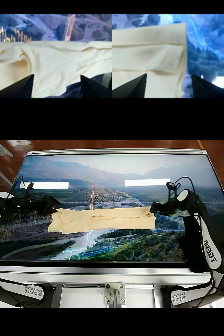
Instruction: Fold the shirts.
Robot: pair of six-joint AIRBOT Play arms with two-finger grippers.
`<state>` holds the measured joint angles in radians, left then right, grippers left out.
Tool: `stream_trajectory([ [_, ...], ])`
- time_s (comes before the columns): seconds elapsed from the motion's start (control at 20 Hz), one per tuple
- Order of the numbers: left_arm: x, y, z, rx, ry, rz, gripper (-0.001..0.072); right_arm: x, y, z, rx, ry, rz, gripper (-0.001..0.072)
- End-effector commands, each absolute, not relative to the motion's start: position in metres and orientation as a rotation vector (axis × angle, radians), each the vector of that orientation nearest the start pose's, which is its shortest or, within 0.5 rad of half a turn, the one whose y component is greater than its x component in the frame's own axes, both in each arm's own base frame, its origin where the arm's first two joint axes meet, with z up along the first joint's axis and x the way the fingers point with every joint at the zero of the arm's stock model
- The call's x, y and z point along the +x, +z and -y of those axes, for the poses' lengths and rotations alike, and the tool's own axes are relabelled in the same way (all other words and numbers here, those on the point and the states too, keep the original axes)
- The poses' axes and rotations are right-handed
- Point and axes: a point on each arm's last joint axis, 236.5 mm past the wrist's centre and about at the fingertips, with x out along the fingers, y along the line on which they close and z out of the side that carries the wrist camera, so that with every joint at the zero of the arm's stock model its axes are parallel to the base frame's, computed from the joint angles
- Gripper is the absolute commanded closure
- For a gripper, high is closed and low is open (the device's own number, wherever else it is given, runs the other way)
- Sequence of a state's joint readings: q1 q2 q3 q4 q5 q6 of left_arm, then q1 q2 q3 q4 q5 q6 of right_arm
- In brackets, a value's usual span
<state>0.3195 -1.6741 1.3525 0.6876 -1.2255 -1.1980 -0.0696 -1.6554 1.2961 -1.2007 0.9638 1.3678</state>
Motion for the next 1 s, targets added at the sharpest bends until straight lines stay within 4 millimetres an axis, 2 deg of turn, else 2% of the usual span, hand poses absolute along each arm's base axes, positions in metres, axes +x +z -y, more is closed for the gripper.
stream_trajectory([
  [0.0, 0.465, 0.026, 0.025, -0.753, -0.461, -1.157, 0.0031, 0.438, -0.083, -0.022, 0.421, 0.166, -1.378, 0.0027],
  [0.15, 0.471, 0.062, 0.037, -0.806, -0.517, -1.069, 0.0031, 0.452, -0.095, -0.055, 0.677, 0.254, -1.364, 0.0027],
  [0.25, 0.473, 0.081, 0.045, -0.832, -0.550, -1.024, 0.0031, 0.451, -0.109, -0.081, 0.765, 0.290, -1.398, 0.0028],
  [0.35, 0.472, 0.090, 0.049, -0.824, -0.563, -1.008, 0.0033, 0.453, -0.118, -0.101, 0.804, 0.314, -1.408, 0.0049],
  [0.4, 0.471, 0.093, 0.052, -0.820, -0.569, -1.008, 0.0042, 0.456, -0.119, -0.106, 0.787, 0.326, -1.392, 0.0238],
  [0.45, 0.470, 0.094, 0.054, -0.816, -0.573, -1.008, 0.0044, 0.462, -0.116, -0.106, 0.779, 0.320, -1.365, 0.0559],
  [0.5, 0.470, 0.094, 0.057, -0.812, -0.578, -1.011, 0.0165, 0.469, -0.110, -0.105, 0.785, 0.317, -1.333, 0.0649],
  [0.55, 0.470, 0.093, 0.062, -0.799, -0.590, -1.012, 0.0409, 0.474, -0.096, -0.106, 0.776, 0.335, -1.292, 0.0648],
  [0.6, 0.472, 0.091, 0.071, -0.780, -0.603, -1.009, 0.0597, 0.478, -0.077, -0.108, 0.766, 0.361, -1.249, 0.0648],
  [0.65, 0.474, 0.088, 0.082, -0.761, -0.614, -1.005, 0.0665, 0.480, -0.056, -0.109, 0.753, 0.382, -1.213, 0.0648],
  [0.75, 0.474, 0.077, 0.118, -0.736, -0.635, -1.019, 0.0665, 0.474, -0.006, -0.112, 0.704, 0.429, -1.147, 0.0648],
  [0.8, 0.468, 0.068, 0.144, -0.723, -0.660, -1.048, 0.0666, 0.466, 0.020, -0.114, 0.684, 0.454, -1.128, 0.0648],
  [0.95, 0.430, 0.023, 0.225, -0.673, -0.716, -1.160, 0.0666, 0.422, 0.079, -0.126, 0.644, 0.515, -1.154, 0.0648],
])
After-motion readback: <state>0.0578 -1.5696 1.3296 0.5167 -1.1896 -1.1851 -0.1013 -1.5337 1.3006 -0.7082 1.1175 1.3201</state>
